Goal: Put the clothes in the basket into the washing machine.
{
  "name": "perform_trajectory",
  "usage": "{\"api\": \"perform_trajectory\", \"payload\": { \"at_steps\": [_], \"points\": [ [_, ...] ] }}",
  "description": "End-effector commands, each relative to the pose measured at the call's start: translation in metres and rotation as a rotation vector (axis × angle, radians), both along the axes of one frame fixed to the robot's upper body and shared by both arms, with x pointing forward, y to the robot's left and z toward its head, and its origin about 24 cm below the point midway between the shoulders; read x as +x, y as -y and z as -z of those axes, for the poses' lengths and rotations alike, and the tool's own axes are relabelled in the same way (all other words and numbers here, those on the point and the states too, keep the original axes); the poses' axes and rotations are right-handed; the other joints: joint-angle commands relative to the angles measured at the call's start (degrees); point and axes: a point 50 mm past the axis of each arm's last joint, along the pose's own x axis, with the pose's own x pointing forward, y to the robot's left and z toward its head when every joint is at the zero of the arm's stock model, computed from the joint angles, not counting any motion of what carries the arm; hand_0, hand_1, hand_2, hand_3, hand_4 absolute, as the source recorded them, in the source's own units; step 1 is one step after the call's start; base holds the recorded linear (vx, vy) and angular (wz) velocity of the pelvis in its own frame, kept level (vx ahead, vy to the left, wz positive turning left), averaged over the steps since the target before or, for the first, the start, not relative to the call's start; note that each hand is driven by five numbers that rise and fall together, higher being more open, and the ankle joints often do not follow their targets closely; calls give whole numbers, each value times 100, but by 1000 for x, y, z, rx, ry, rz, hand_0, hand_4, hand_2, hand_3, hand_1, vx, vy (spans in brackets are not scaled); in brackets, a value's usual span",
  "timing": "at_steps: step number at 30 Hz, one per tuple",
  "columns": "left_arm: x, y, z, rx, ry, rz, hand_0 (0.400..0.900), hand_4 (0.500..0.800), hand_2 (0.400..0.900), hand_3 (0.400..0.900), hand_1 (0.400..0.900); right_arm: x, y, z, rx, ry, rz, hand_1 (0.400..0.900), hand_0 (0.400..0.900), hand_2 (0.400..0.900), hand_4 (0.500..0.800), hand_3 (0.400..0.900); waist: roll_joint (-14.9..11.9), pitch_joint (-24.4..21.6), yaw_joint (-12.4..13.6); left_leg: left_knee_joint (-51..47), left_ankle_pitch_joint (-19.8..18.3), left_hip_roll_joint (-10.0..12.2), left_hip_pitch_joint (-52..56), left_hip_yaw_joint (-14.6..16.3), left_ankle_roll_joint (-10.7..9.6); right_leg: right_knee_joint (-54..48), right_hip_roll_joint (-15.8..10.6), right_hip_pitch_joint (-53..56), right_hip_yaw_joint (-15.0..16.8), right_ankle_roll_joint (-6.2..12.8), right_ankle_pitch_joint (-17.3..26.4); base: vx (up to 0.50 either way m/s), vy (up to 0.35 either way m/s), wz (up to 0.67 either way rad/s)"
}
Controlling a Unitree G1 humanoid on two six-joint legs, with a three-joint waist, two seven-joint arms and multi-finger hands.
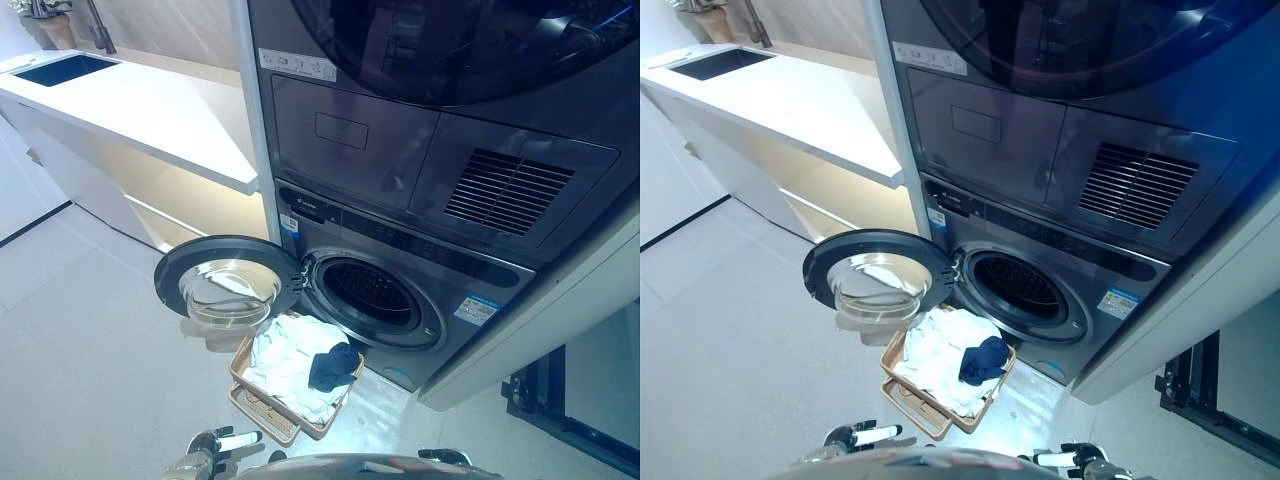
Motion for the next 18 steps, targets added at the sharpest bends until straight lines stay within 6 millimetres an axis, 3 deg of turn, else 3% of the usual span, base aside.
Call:
{"api": "perform_trajectory", "payload": {
  "at_steps": [1,6,9,13,14,18],
  "points": [
    [20,-2,-4,37,43,27,900,800,900,900,900,18,15,-7,-61,43,-42,900,900,900,800,900,83,204,90,17,-339,-319,-183,292,340,4,436,316,24,-405,259,0,0,0],
    [23,-3,-5,42,45,30,900,800,900,900,900,37,20,-13,-101,71,-157,900,900,900,800,900,84,247,107,17,-328,-311,-183,300,342,4,433,325,-3,-401,259,0,-6,4],
    [30,-5,-8,49,62,43,900,800,900,900,900,62,25,-22,-162,102,-333,900,900,900,800,900,91,335,121,17,-300,-299,-206,312,337,4,429,325,-32,-399,248,-10,-8,7],
    [42,-10,-13,55,96,46,900,800,900,900,900,114,39,-49,-294,179,-597,900,900,900,800,900,130,563,174,17,-246,-257,-268,360,321,4,419,284,-111,-390,231,-35,-10,3],
    [47,-11,-15,54,109,46,900,800,900,900,900,136,37,-61,-350,208,-730,900,900,900,800,900,140,653,191,17,-227,-244,-287,370,320,4,415,276,-130,-388,233,-42,-22,4],
    [61,-10,-20,42,163,35,900,800,900,900,900,176,43,-92,-469,267,-948,900,900,900,800,900,160,1123,245,17,-66,-193,-402,412,285,4,400,247,-173,-370,268,-80,-32,12]
  ]
}}
